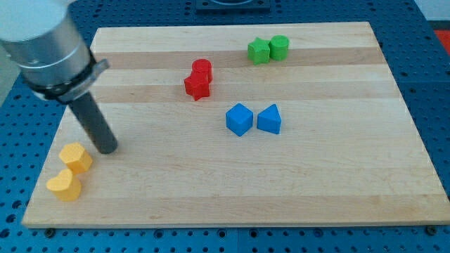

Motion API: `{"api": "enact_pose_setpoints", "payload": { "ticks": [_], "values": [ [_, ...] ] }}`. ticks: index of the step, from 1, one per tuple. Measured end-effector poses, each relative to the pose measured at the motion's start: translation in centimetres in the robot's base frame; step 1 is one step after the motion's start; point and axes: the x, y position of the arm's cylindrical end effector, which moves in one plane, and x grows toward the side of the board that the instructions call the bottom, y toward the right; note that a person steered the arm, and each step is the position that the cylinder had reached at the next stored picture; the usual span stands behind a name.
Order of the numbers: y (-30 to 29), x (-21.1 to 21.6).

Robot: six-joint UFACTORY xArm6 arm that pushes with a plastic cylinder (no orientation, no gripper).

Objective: Move your arm below the blue triangle

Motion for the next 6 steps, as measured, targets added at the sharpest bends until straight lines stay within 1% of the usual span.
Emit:
{"api": "enact_pose_setpoints", "payload": {
  "ticks": [2, 4, 6],
  "values": [
    [13.1, 0.1],
    [23.3, -0.2],
    [24.5, -4.6]
  ]
}}
